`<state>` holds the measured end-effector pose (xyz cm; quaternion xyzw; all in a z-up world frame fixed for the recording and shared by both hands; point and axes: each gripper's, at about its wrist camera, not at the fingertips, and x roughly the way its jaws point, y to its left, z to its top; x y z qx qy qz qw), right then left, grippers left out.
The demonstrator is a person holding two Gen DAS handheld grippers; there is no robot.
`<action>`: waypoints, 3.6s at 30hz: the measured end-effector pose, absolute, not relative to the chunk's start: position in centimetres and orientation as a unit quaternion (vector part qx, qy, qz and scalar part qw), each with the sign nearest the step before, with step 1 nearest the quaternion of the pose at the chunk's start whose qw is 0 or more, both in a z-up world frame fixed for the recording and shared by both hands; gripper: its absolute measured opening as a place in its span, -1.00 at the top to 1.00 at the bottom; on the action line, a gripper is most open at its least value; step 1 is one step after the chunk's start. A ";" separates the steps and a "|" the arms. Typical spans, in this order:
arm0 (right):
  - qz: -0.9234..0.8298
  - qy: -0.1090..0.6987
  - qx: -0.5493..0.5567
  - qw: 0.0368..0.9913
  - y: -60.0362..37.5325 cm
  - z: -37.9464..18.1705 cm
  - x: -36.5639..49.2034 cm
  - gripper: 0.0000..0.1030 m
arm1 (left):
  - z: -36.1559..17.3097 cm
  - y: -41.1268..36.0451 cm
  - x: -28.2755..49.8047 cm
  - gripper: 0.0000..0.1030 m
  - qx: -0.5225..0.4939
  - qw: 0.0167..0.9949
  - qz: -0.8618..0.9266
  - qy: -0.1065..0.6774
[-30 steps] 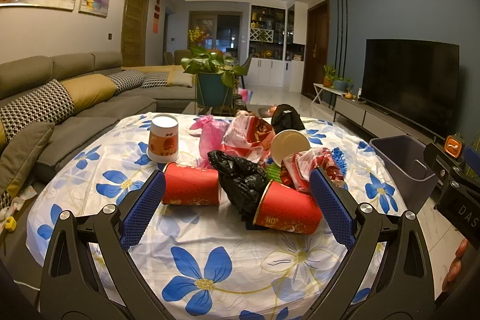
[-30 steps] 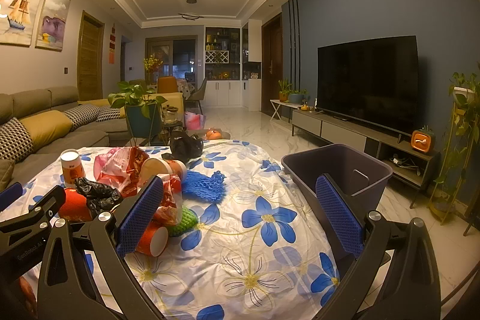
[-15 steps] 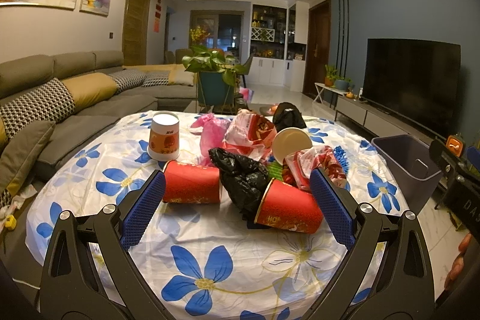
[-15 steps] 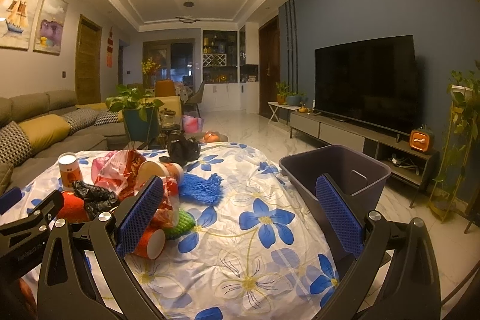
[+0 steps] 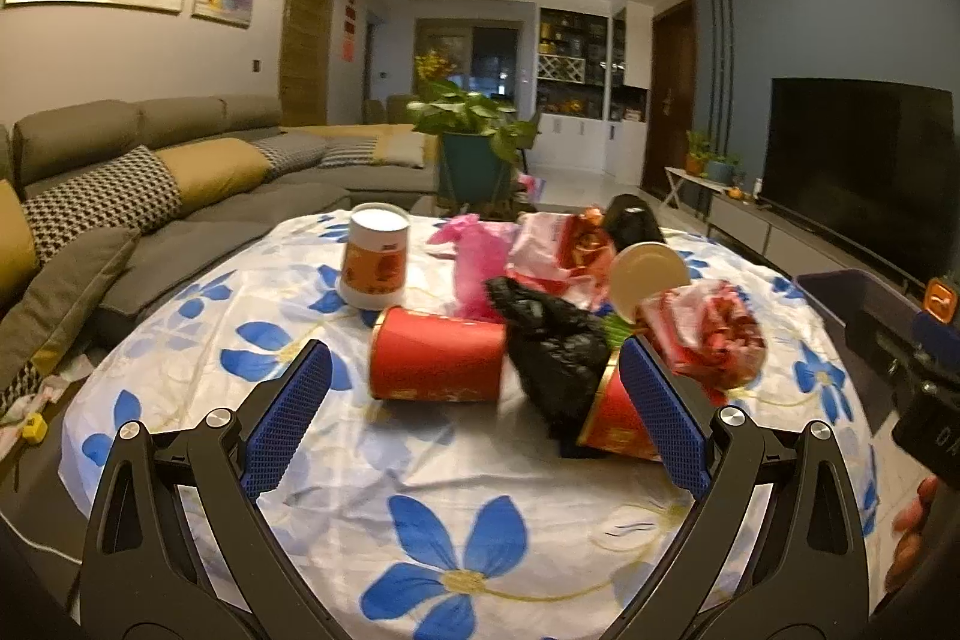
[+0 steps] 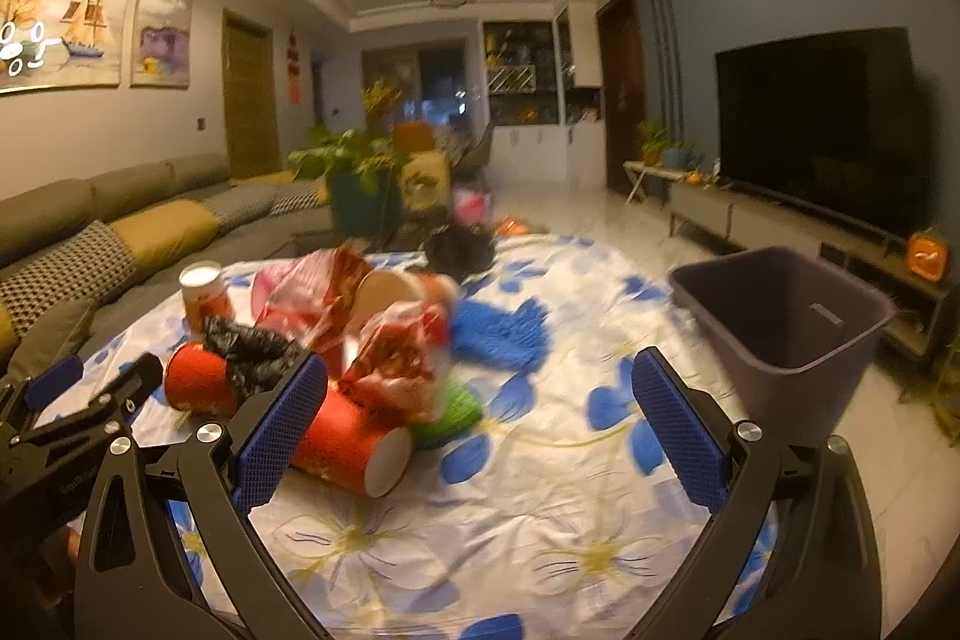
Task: Collect trash
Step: 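Grasp the black plastic bag with the left tool while the right tool grasps the red snack bag, then carry the black bag and snack bag over the grey bin with both tools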
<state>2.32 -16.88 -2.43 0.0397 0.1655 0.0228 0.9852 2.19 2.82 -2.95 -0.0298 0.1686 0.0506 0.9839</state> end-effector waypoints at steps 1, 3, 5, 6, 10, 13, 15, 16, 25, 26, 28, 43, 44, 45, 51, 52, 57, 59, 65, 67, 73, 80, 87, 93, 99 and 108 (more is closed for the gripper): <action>0.030 0.168 0.040 0.984 -16.7 -2.6 2.6 -0.90 | -3.1 3.1 2.2 -0.85 -0.032 0.984 0.055 0.166; 0.043 0.175 0.036 0.983 -15.9 -3.1 3.7 -0.90 | -3.4 3.7 2.5 -0.85 -0.034 0.984 0.068 0.162; 0.055 0.186 0.039 0.980 -15.4 -3.5 4.9 -0.90 | -3.6 4.3 2.8 -0.85 -0.036 0.983 0.075 0.162; 0.060 0.191 0.045 0.979 -15.3 -3.8 5.5 -0.90 | -3.7 4.5 3.0 -0.85 -0.036 0.983 0.077 0.163; 0.067 0.206 0.049 0.975 -14.7 -4.3 7.8 -0.87 | -4.3 5.1 3.5 -0.85 -0.040 0.982 0.078 0.165; 0.069 0.223 0.040 0.972 -14.0 -5.1 9.8 -0.74 | -4.7 5.4 3.9 -0.85 -0.042 0.982 0.074 0.167; 0.074 0.232 0.039 0.969 -13.7 -5.6 10.7 -0.53 | -4.9 5.5 4.1 -0.85 -0.046 0.982 0.067 0.170; 0.077 0.239 0.041 0.967 -13.7 -5.8 11.2 -0.40 | -5.0 5.5 4.3 -0.85 -0.047 0.982 0.065 0.171; 0.105 0.249 0.045 0.962 -13.7 -7.1 12.5 0.33 | -6.2 3.1 5.0 -0.84 -0.028 0.983 0.015 0.179; 0.103 0.242 0.039 0.964 -13.8 -7.0 12.2 0.36 | -6.4 2.8 5.1 -0.80 -0.026 0.983 0.009 0.181; 0.098 0.232 0.033 0.967 -14.0 -6.8 11.7 0.46 | -6.5 2.3 5.6 -0.74 -0.025 0.982 0.000 0.186; 0.072 0.191 0.032 0.978 -17.1 -5.8 8.2 0.53 | -7.4 0.5 10.9 0.47 -0.086 0.962 -0.074 0.250; 0.072 0.190 0.032 0.979 -17.0 -5.8 8.1 0.53 | -7.2 0.3 11.1 0.58 -0.088 0.961 -0.077 0.249; 0.071 0.190 0.032 0.979 -17.1 -5.8 8.0 0.53 | -7.1 0.3 11.2 0.72 -0.089 0.961 -0.081 0.248; 0.070 0.186 0.031 0.979 -17.3 -5.8 7.8 0.53 | -6.3 0.3 10.6 0.93 -0.088 0.965 -0.082 0.232; 0.070 0.186 0.031 0.979 -17.3 -5.8 7.8 0.53 | -5.9 0.4 10.3 0.93 -0.087 0.967 -0.080 0.224; 0.068 0.184 0.036 0.980 -17.5 -5.7 7.5 0.53 | -3.7 1.0 9.1 0.93 -0.095 0.973 -0.082 0.191; 0.068 0.180 0.038 0.981 -17.7 -5.5 7.3 0.53 | -2.6 1.2 8.5 0.93 -0.096 0.976 -0.085 0.176; 0.056 0.160 0.047 0.984 -19.1 -4.3 6.5 0.53 | 0.3 0.8 7.0 0.93 -0.088 0.980 -0.108 0.139; 0.046 0.148 0.047 0.987 -19.8 -3.6 6.1 0.53 | 1.0 0.4 6.9 0.93 -0.088 0.980 -0.120 0.134; -0.003 0.110 0.037 0.993 -23.0 -1.4 5.2 0.53 | 3.0 -3.4 7.8 0.94 -0.073 0.975 -0.167 0.126; -0.104 0.069 0.031 0.992 -29.3 0.6 4.9 0.53 | 4.5 -12.5 10.6 0.93 -0.037 0.960 -0.250 0.118; -0.165 0.050 0.036 0.984 -33.9 0.7 5.1 0.53 | 4.4 -21.1 13.6 0.93 -0.015 0.941 -0.317 0.118; -0.191 0.052 0.045 0.979 -36.4 -0.2 6.0 0.52 | 2.3 -26.2 17.2 0.93 -0.011 0.923 -0.356 0.143; -0.204 0.055 0.047 0.976 -37.9 -0.7 6.8 0.50 | 0.8 -29.3 19.7 0.93 0.000 0.916 -0.370 0.157; -0.212 0.067 0.054 0.974 -39.6 -1.1 9.0 0.49 | -0.1 -31.8 20.8 0.93 -0.002 0.910 -0.378 0.170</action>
